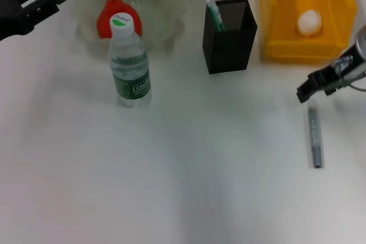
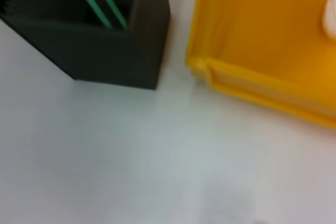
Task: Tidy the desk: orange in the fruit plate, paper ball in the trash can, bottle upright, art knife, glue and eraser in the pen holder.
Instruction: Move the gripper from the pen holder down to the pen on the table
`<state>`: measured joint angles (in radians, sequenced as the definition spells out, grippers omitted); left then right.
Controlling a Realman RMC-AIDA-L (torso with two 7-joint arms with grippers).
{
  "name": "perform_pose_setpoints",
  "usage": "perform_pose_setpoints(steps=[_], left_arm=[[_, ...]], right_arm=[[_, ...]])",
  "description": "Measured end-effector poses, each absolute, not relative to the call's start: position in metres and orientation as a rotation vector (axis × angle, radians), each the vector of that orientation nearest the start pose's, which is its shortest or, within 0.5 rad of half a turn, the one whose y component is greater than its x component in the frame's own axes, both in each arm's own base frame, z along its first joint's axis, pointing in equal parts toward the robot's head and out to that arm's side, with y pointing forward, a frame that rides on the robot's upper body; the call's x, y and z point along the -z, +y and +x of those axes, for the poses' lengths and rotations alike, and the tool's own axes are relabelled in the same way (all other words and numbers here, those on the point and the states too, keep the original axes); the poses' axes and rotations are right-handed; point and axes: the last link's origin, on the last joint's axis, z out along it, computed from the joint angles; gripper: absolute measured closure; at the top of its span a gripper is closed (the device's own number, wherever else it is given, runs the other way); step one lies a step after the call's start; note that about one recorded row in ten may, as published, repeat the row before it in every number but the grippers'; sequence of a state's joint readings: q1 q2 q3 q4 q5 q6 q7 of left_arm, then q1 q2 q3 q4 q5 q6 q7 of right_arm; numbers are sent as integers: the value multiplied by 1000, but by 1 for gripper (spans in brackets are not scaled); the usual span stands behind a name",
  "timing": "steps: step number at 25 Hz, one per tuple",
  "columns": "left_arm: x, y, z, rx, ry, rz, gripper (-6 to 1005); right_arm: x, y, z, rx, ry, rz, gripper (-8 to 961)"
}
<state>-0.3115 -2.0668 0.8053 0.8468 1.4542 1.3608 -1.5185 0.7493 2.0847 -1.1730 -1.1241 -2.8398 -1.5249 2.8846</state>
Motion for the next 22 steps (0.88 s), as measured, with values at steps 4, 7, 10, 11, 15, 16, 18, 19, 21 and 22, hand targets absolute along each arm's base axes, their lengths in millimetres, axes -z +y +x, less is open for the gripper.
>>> perform_pose_setpoints(steps=[4,7,10,11,15,16,18,19,21,22], left_arm=[[-77,337,-279,1025,-745,-2159,303],[-77,337,-279,1024,-745,-2158,302],[-77,337,-280,1022,-746,-2156,302],[-77,337,-280,1021,-746,-2156,302],[-77,337,-280,1019,-745,-2153,303],[-78,337,-280,1019,-745,-2151,303],[-78,337,-281,1019,-745,-2147,303],[-79,337,-281,1018,-746,-2145,303],[-79,336,-282,1017,-746,-2143,304],[-79,336,-282,1017,-747,-2143,304]], right_arm=[[-13,391,221,523,1425,-2124,346],[-10,391,223,528,1429,-2124,346],[-7,393,225,532,1425,-2124,347],[-5,393,226,534,1424,-2124,347],[2,395,227,548,1432,-2129,370],[2,395,227,548,1432,-2129,387],[4,395,227,555,1433,-2133,420],[5,395,227,556,1432,-2134,437],[5,396,226,556,1432,-2135,470],[5,396,227,557,1432,-2135,487]])
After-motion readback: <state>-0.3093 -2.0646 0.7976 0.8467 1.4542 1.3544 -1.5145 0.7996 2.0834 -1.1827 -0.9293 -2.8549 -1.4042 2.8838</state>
